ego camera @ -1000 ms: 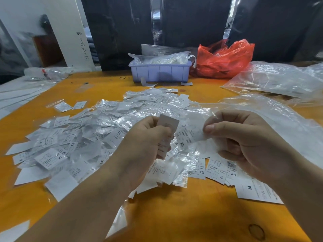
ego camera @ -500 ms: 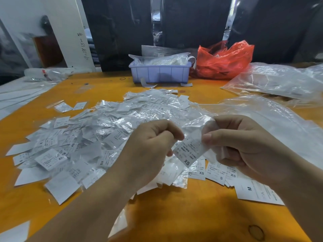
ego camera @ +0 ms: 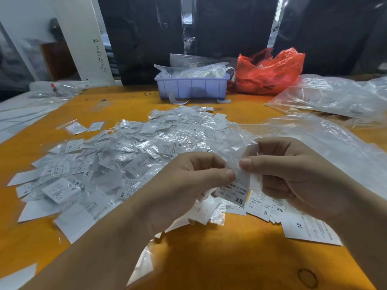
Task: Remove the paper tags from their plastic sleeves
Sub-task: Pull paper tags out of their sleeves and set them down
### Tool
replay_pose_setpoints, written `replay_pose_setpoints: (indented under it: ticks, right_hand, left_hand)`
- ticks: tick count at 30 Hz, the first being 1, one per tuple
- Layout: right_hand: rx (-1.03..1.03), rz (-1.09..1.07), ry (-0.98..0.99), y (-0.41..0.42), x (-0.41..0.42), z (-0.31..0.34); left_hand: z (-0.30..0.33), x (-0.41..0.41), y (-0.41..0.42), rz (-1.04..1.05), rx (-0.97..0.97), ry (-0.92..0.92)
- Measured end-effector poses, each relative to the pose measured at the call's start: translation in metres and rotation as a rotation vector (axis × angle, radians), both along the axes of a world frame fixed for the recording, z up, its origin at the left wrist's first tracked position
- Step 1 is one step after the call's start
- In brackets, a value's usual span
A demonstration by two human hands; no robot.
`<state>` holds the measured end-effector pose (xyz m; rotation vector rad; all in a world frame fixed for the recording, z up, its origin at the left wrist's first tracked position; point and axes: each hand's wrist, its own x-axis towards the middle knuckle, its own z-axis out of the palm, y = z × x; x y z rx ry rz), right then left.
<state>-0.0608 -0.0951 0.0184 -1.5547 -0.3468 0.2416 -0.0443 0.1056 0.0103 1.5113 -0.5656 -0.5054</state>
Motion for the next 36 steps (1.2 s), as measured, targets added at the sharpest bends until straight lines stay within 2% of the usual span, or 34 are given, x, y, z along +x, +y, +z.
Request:
replay_pose_setpoints:
  ticks: [7, 11, 18, 23, 29, 36]
  right_hand:
    - [0.130, -0.215, 0.019, -0.001, 0.000, 0.005]
    - [0.210, -0.150, 0.096, 0.003, 0.000, -0.001]
    - [0.164, -0.136, 0.144, 0.010, 0.001, -0.008]
    - [0.127, -0.167, 0.124, 0.006, 0.002, -0.006]
    - [-0.042, -0.029, 0.120, -0.001, 0.000, 0.000]
    - [0.006, -0.147, 0.096, 0.004, -0.002, 0.001]
  left_hand:
    - [-0.003, 0.005, 0.000, 0.241, -0.066, 0.097]
    - [-0.005, 0.004, -0.003, 0.349, -0.139, 0.120]
    - [-0.006, 0.000, -0.007, 0.352, -0.234, 0.163]
    - [-0.002, -0.001, -0.006, 0.317, -0.082, 0.139]
    - [0.005, -0.001, -0.001, 0.198, 0.017, 0.090]
    - [0.003, -0.005, -0.004, 0.053, 0.192, -0.040]
